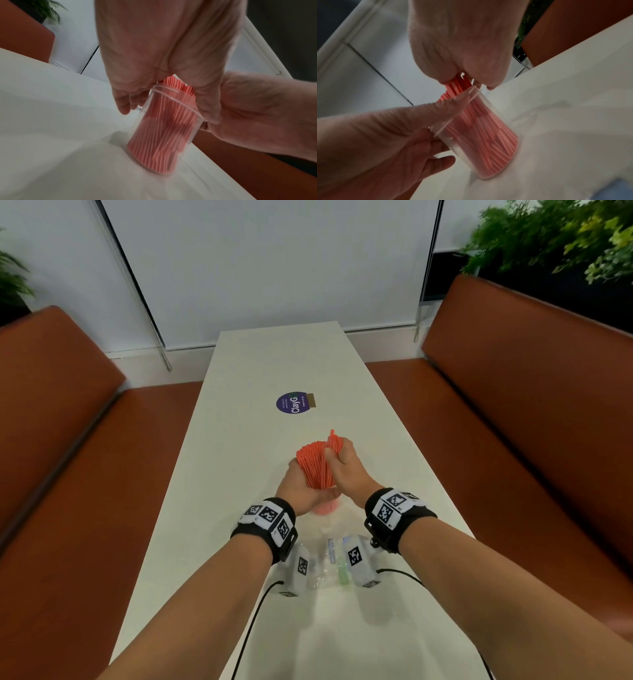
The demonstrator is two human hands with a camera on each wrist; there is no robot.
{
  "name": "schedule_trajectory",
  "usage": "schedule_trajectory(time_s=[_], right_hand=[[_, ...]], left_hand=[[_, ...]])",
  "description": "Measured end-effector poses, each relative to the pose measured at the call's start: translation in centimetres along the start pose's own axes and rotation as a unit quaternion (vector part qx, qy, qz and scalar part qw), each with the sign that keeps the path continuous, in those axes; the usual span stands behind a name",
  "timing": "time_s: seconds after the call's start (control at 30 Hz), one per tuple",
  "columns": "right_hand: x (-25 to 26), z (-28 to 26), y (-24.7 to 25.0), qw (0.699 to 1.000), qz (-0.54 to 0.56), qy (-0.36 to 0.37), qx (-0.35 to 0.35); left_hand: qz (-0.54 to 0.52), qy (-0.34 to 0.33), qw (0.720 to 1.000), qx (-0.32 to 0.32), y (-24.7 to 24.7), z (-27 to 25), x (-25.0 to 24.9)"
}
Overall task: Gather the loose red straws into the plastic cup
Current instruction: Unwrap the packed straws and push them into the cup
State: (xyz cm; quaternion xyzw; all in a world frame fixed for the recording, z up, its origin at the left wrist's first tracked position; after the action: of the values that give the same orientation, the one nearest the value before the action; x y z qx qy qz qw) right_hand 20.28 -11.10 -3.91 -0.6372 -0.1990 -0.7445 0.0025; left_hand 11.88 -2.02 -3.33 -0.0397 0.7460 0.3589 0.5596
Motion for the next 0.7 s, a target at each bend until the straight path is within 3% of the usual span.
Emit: schedule_trajectory(time_s=[0.13,0.2,0.33,0.43,0.57,0.7], right_hand=[[0.4,-0.1,1.3,0.996,-0.002,0.085,0.039],[0.8,-0.1,1.3,0.989,-0.071,0.119,0.056],[1.2,-0.5,0.2,0.953,-0.188,0.214,0.105],[1.0,-0.5,-0.2,0.926,-0.243,0.276,0.09],[1.2,-0.6,-0.3,0.889,-0.309,0.325,0.09],[1.3,-0.5,0.1,0.885,-0.317,0.331,0.076]], left_hand=[[0.0,-0.009,1.0,0.001,-0.2,0.2,0.3],[-0.003,-0.016,1.0,0.004,-0.2,0.0,0.5],[0.013,-0.059,0.998,0.008,-0.6,-0.6,-0.1],[0.012,-0.102,0.995,0.012,-0.9,-1.0,-0.3],[0.0,-0.111,0.994,0.014,-1.1,-1.0,0.1],[0.013,-0.092,0.996,-0.002,-1.5,-0.7,0.9]])
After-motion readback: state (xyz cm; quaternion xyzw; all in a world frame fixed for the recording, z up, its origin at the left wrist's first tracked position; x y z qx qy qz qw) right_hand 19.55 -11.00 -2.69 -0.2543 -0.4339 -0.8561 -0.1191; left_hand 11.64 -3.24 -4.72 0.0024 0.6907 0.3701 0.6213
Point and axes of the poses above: each hand's wrist, its own z-axis towards the middle knuckle, its own y-axis out of the back of the hand, x = y × z, the point moved 1 cm from there along z, towards the middle knuckle, and after that the axes turned 13 degrees about -x, right-handed, at the moved point
